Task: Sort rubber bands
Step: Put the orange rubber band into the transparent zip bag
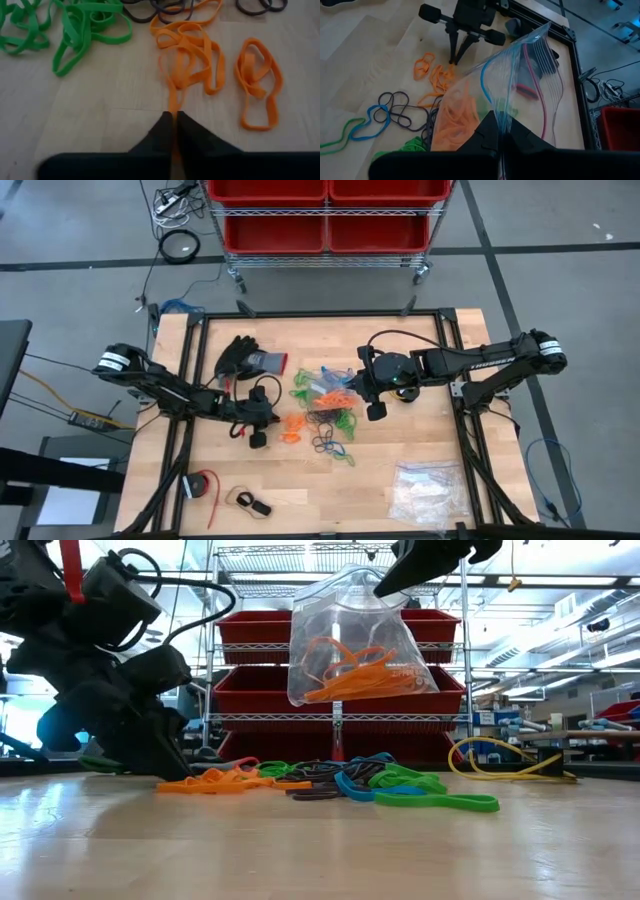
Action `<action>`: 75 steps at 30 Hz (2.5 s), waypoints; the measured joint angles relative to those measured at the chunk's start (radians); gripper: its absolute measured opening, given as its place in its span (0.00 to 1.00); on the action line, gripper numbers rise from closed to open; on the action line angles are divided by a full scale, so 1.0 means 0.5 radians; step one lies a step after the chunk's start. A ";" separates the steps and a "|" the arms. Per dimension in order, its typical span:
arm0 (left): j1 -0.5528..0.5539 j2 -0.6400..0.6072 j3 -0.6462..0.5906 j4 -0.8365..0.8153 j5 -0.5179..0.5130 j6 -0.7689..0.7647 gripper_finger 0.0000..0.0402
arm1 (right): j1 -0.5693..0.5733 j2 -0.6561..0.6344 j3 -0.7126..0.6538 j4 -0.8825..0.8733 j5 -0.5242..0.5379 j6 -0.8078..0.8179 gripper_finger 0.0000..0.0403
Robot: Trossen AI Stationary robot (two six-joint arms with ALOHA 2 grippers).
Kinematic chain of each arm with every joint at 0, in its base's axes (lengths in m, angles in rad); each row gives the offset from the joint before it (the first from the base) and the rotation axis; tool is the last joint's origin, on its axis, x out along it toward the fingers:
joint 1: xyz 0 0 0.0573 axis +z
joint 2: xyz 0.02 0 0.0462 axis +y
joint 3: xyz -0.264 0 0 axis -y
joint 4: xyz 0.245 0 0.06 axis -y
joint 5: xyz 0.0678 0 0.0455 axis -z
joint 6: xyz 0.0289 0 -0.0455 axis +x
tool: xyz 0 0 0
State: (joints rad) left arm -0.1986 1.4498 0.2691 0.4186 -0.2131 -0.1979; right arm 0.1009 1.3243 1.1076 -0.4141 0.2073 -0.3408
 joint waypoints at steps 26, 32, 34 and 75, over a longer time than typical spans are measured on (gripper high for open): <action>0.018 -0.629 1.047 -0.824 -0.055 0.710 0.00 | 0.000 0.000 -0.002 -0.012 0.000 -0.012 0.00; 0.154 -0.506 1.535 -1.105 -0.053 0.917 0.00 | 0.000 0.000 -0.002 0.006 0.001 -0.019 0.00; 0.214 -0.431 1.681 -1.210 0.031 0.948 0.00 | 0.000 0.000 -0.002 0.003 0.001 -0.020 0.00; 0.515 -0.132 2.259 -2.296 0.390 0.945 0.52 | 0.002 0.000 -0.002 -0.017 0.003 -0.021 0.00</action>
State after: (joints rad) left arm 0.0588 1.3836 1.3985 -0.7294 -0.0182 0.2745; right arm 0.1017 1.3243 1.1069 -0.4225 0.2089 -0.3515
